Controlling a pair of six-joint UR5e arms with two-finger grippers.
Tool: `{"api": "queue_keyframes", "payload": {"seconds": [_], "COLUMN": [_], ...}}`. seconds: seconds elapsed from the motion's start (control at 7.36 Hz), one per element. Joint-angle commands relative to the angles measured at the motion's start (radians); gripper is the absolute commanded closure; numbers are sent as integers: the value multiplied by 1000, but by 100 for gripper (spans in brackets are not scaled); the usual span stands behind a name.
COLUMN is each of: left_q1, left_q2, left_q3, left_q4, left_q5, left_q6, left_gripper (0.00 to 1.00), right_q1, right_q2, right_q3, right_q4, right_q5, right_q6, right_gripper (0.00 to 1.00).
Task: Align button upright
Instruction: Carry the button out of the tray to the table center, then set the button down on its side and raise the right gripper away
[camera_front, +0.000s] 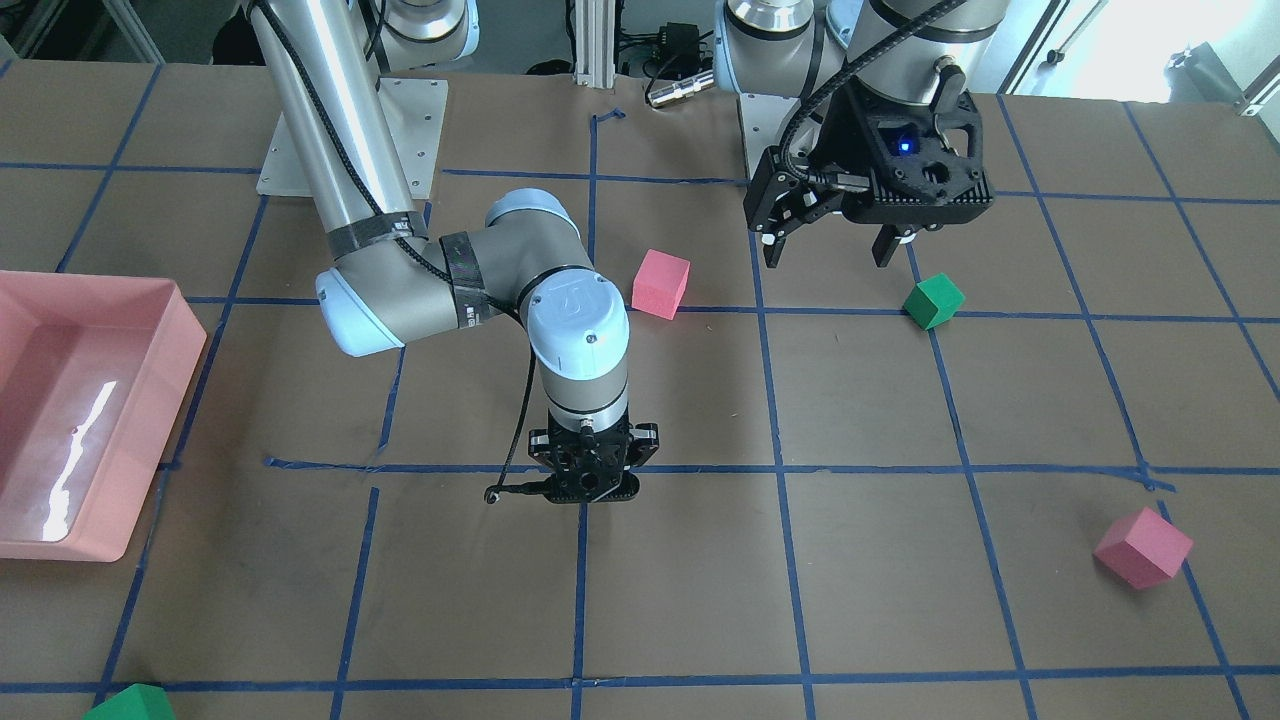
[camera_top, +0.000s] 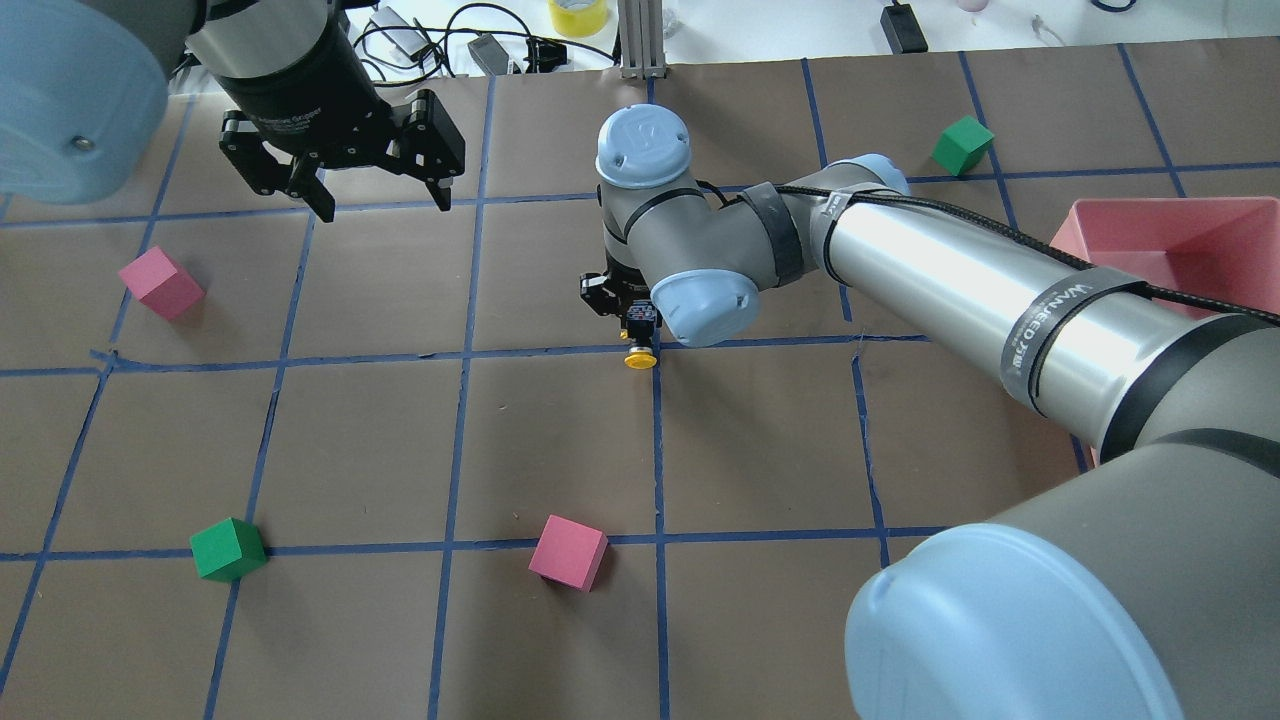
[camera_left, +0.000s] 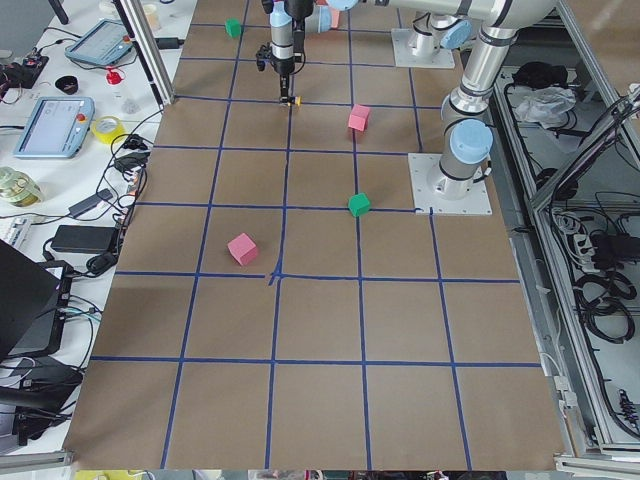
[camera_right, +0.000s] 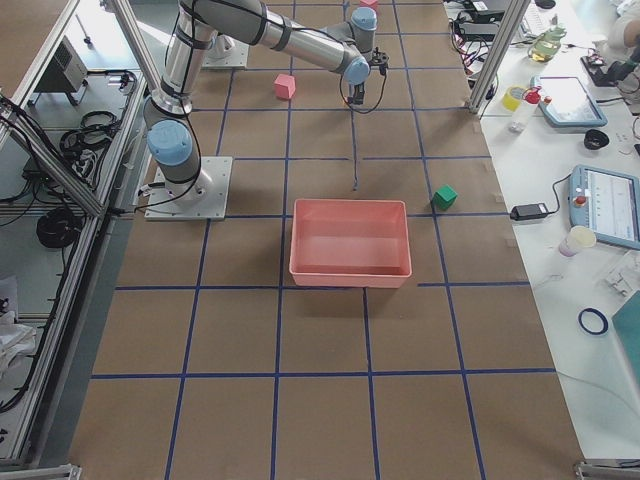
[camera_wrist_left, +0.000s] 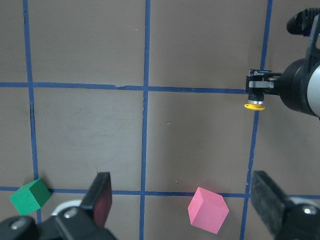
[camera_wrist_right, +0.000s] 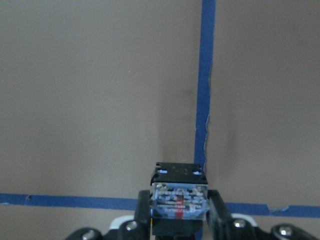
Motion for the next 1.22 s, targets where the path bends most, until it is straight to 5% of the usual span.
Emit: {"api": "queue_keyframes", "payload": {"seconds": [0.0,0.27,0.41,1.09], "left_q1": [0,0,0,-3], "left_q2": [0,-3,-3,-3], "left_q3": [-2,-1,-2,-8], "left_q4": [2,4,4,23], "left_q5": [0,0,0,1], "left_q6": [0,0,0,0], "left_gripper": [0,0,0,0], "right_q1": [-1,-1,-1,-47], "right_q2": [1,-9,-14,-132], "right_q3": [13,17,34,28], "right_q4": [-3,0,-2,29], "right_q5": [17,17,0,-1], "right_q6": [2,5,-6,-149], "right_gripper": [99,55,1,0]}}
